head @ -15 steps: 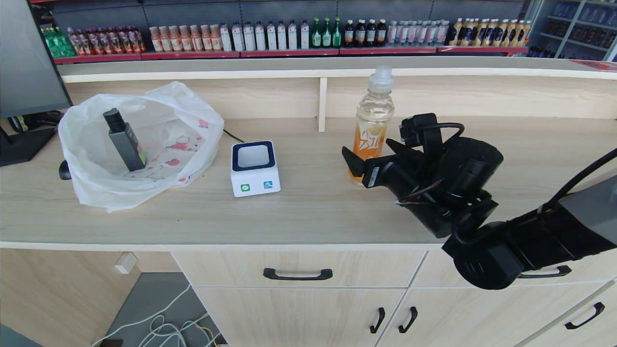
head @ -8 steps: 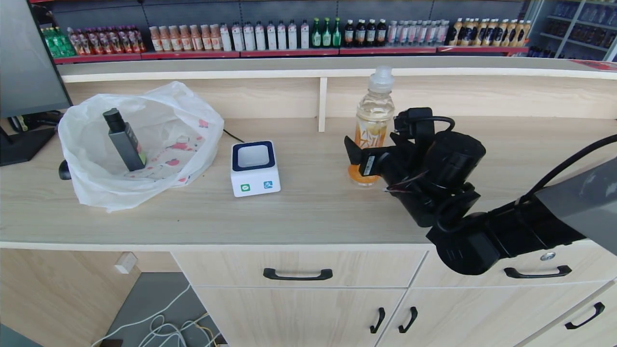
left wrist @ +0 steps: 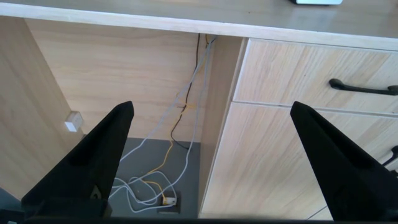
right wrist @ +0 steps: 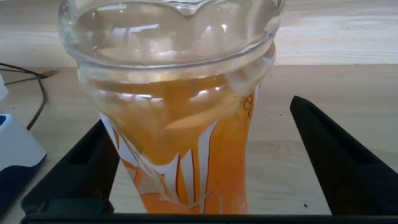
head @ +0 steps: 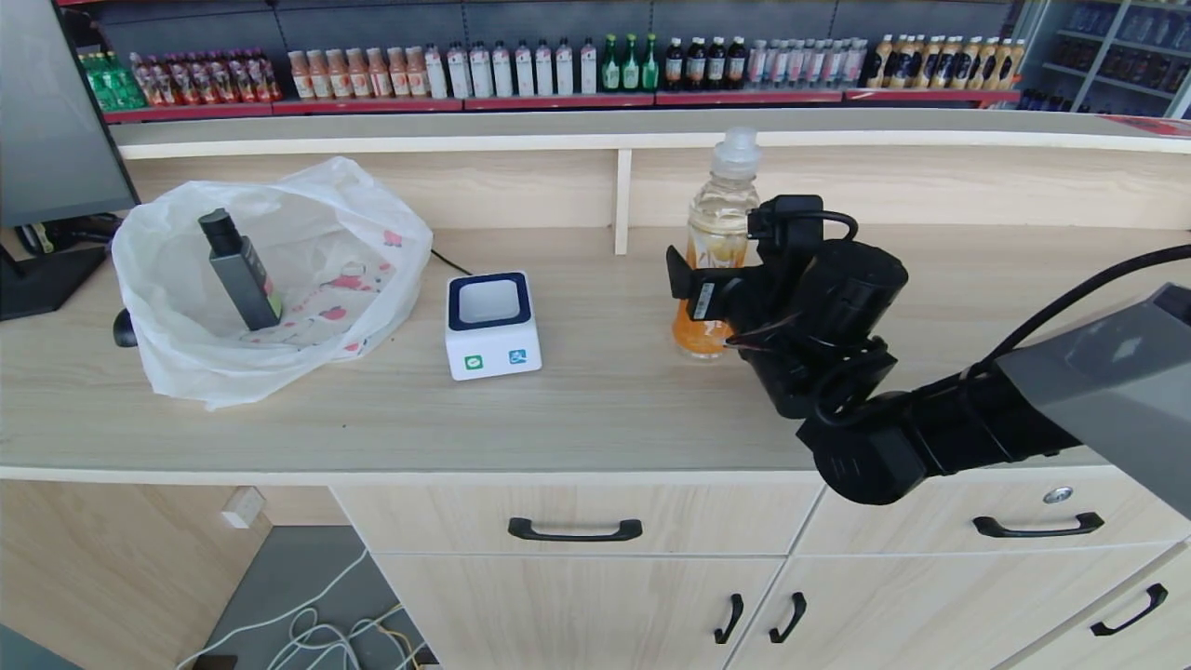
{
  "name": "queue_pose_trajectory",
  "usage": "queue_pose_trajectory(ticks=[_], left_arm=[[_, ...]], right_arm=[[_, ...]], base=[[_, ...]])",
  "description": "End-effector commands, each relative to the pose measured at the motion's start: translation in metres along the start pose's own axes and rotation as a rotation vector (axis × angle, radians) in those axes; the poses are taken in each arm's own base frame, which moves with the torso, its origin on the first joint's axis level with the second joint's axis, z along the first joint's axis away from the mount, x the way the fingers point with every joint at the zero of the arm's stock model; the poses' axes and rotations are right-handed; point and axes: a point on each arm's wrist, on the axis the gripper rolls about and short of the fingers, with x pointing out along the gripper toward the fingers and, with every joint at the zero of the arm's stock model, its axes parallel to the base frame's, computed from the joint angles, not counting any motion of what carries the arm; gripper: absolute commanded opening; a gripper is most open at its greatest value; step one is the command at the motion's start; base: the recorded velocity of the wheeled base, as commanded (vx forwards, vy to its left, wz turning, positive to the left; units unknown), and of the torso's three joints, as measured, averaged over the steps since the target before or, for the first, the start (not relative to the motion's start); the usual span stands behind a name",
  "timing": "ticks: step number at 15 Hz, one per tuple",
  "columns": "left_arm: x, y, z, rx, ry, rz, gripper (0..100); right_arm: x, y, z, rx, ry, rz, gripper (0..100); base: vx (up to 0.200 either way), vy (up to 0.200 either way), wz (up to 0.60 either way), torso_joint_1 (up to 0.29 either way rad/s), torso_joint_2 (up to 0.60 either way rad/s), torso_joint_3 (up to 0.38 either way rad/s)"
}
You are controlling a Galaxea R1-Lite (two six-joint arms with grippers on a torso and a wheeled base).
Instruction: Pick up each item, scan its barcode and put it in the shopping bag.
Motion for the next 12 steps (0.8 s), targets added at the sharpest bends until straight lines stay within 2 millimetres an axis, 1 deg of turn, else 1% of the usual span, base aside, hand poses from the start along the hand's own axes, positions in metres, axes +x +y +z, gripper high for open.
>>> queue_pose_trajectory(ticks=[1,4,12], left_arm=[[0.0,0.0,0.0001,0.0,-0.001,0.0,100],[0.0,0.0,0.0001,0.0,-0.001,0.0,100],[0.0,0.0,0.0,0.0,0.0,0.0,100]], right_arm=[[0.0068,0.0035,0.0002,-0.012,-0.018,-0.001,100],[0.0162,0.0057,0.0033,-0.009,-0.049,-0.029,100],[0.0162,0.0055,0.0062,-0.022,-0.055,-0.032,100]], base=[[0.0,0.0,0.0,0.0,0.0,0.0],[0.0,0.0,0.0,0.0,0.0,0.0],[0.0,0.0,0.0,0.0,0.0,0.0]])
